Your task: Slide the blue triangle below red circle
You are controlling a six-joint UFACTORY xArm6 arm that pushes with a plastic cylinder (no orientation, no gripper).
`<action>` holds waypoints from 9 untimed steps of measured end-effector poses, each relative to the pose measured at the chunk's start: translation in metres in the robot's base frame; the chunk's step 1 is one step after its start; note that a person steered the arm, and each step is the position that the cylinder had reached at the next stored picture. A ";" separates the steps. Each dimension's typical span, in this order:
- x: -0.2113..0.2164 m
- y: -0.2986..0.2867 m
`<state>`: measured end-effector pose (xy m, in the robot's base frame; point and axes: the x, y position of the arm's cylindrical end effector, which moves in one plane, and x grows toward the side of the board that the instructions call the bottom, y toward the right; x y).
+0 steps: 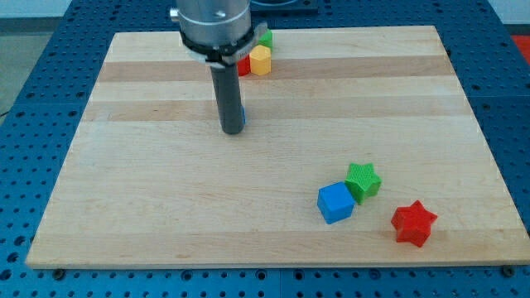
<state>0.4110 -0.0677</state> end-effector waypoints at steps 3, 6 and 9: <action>-0.100 0.015; -0.046 -0.002; -0.070 -0.055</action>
<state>0.3413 -0.1222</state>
